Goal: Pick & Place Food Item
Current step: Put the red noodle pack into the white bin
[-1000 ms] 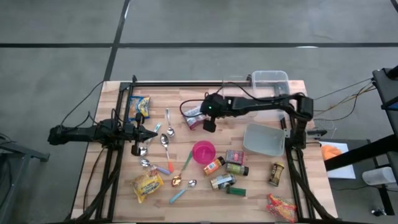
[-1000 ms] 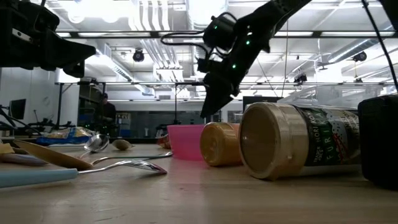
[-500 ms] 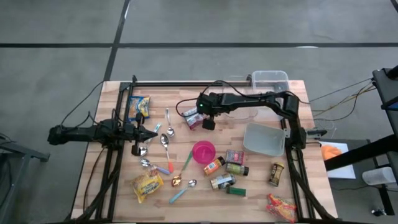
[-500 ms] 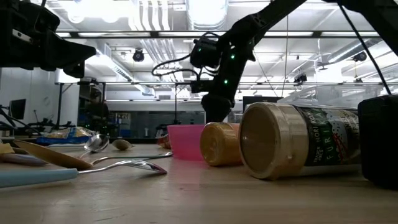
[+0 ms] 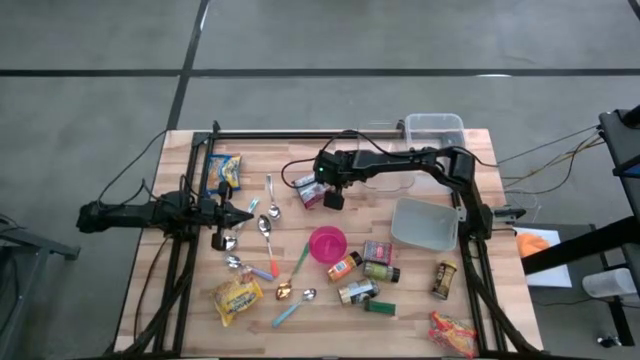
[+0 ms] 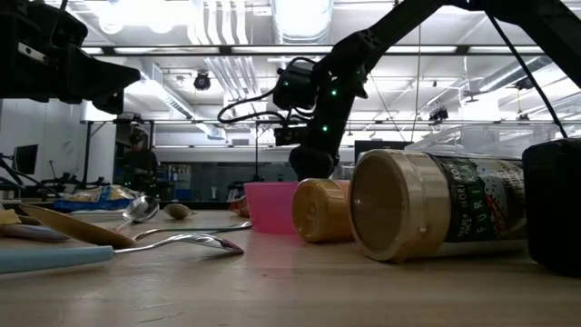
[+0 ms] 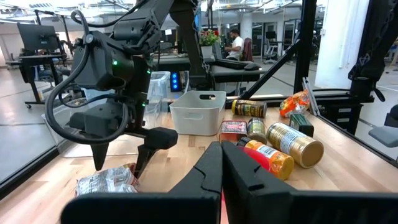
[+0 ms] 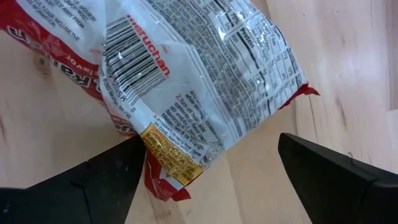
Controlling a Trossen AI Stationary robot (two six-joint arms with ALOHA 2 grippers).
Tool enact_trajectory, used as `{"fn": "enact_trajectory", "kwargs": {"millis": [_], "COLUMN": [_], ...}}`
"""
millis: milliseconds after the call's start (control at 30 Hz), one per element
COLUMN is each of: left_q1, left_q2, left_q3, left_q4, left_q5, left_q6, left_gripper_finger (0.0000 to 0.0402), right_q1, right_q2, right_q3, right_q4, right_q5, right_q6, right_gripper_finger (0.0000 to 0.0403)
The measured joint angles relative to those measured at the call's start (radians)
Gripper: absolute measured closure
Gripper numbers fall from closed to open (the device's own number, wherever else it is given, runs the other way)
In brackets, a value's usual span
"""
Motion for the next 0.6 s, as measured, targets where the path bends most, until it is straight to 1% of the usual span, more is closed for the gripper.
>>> {"fn": "enact_trajectory", "kwargs": {"millis": [67,133,300,400,600], "left_q1": [0.0,0.0,0.0,0.0,0.0], "left_q2": [0.0,0.0,0.0,0.0,0.0], "left_q3": [0.0,0.0,0.0,0.0,0.0], "left_q4": [0.0,0.0,0.0,0.0,0.0], "left_q5": [0.0,0.0,0.0,0.0,0.0], "left_q6": [0.0,0.0,0.0,0.0,0.0], "left_gripper_finger": [0.0401,0.0401,0.0401,0.0401,0.0401], "right_q1": [0.0,0.0,0.0,0.001,0.005], "right_q2": [0.0,0.0,0.008,0.008,0.008], "right_q3": [-0.001,-0.001,-0.002,-0.002,-0.002], "right_q4": [0.0,0.0,0.002,0.007,0.006], "right_q5": [-0.001,-0.01,-0.061,-0.063,-0.096], "right_q6": [0.0,-0.001,0.002,-0.005,-0.004], "right_gripper_finger": [0.0049,0.0071,0.0148,0.0191,0.0263]}}
